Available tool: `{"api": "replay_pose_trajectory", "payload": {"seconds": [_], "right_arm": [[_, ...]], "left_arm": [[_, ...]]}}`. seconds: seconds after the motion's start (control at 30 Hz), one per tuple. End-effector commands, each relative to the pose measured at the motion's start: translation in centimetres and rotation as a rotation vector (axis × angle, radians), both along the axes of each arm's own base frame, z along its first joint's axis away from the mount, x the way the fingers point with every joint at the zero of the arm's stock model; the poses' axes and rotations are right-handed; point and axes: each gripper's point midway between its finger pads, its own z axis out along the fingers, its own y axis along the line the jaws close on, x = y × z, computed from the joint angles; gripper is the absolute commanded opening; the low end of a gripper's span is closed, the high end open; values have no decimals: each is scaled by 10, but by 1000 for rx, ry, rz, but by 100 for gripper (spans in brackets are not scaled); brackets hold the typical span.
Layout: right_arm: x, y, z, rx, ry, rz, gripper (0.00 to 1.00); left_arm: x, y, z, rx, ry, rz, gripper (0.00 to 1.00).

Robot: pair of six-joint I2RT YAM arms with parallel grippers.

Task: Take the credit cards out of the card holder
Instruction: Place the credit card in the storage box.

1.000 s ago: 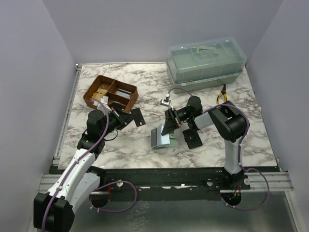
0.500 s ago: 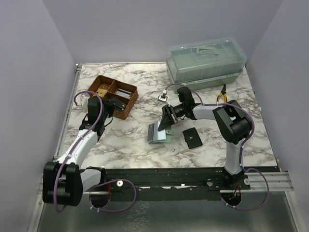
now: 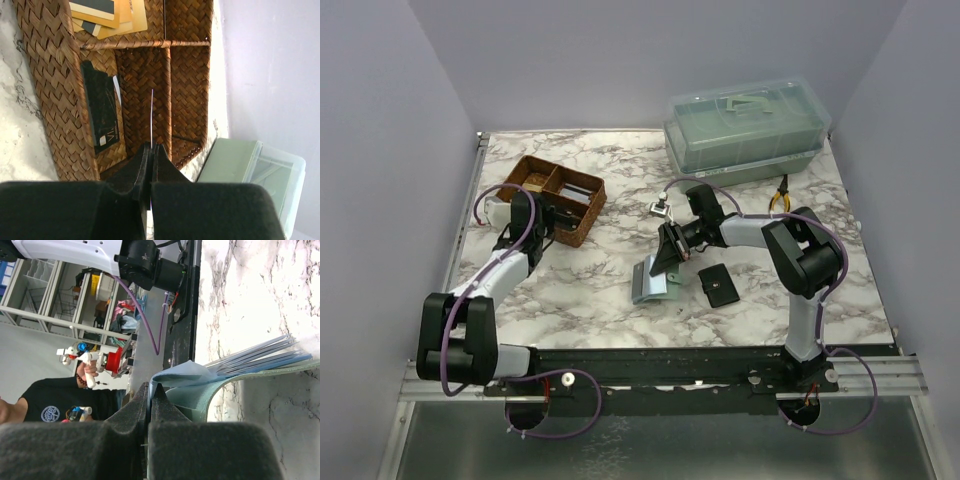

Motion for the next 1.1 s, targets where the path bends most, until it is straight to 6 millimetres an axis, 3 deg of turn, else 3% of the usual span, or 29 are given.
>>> {"api": "replay_pose_trajectory", "payload": {"seconds": [0.0,0.3,0.47,0.63,0.77,0.87,0.93,1.0,1.07], "right_arm": [[1,-1,9,16,-27,0,0],[1,-1,10,19,-26,2,0],[1,-1,11,20,-27,3,0],[1,-1,12,22,-28,4,0],[1,-1,13,25,-29,6,0],[0,-2,16,38,-33,15,0],[-1,-3,22,59,-40,30,0],[-2,-3,26,73,-58,36,0],[-2,-3,29,78,-72,37,0]], "left_arm": [[18,13,15,-9,-69,83,0],[30,8,-6,-35,-41,62,2],[32,2,-9,-71,-18,33,36],[17,-1,-6,-110,66,40,51],[-1,0,8,-101,97,34,58],[-14,-2,34,-74,44,-13,64],[-23,-9,50,-40,0,-92,76],[-31,-26,69,5,-81,-235,90],[-44,-59,95,25,-244,-465,96]]}}
